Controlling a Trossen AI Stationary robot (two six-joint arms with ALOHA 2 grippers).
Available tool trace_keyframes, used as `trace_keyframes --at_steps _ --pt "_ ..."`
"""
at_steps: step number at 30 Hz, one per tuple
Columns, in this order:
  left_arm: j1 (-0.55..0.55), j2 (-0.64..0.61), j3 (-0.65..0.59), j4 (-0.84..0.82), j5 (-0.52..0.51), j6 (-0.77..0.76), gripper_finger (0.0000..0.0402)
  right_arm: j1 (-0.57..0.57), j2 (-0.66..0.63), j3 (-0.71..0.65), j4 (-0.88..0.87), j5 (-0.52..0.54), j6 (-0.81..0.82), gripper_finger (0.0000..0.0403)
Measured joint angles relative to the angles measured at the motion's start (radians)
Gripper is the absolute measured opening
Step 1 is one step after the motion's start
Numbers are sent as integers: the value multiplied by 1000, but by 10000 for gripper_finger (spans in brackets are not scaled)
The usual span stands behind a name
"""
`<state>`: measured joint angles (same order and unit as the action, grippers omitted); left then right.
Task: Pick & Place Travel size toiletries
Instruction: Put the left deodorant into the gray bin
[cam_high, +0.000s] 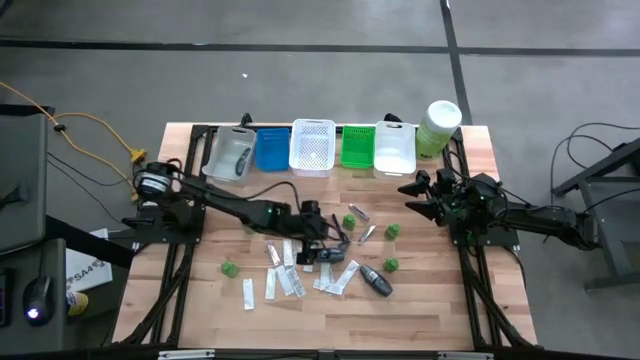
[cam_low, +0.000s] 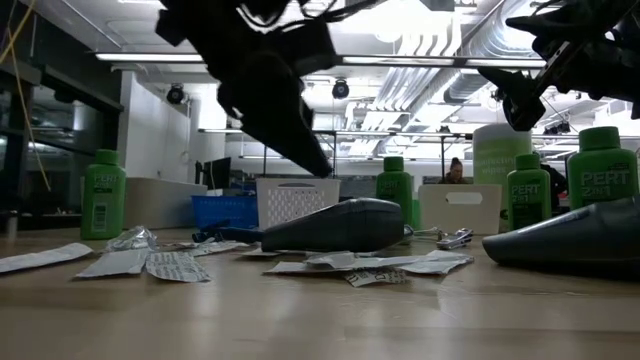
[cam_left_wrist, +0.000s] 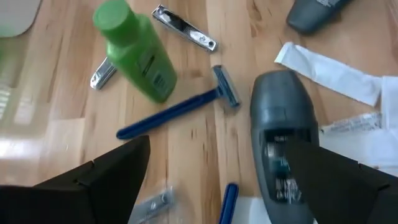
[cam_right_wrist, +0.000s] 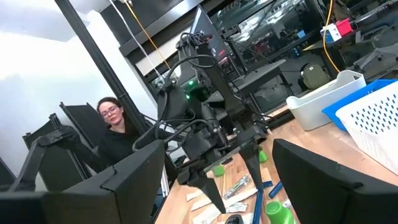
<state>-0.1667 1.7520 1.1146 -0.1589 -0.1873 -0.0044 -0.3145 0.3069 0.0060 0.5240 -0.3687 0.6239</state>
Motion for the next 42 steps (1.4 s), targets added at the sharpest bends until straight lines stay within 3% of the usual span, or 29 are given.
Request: trace_keyframes --at_steps 9,27,42 --pt "-49 89 61 -4 94 0 372 0 0 0 2 0 0 293" --pt "-70 145 59 -69 65 -53 372 0 0 0 -3 0 0 293" --pt "-68 186 61 -43 82 -60 309 0 0 0 -5 0 0 293"
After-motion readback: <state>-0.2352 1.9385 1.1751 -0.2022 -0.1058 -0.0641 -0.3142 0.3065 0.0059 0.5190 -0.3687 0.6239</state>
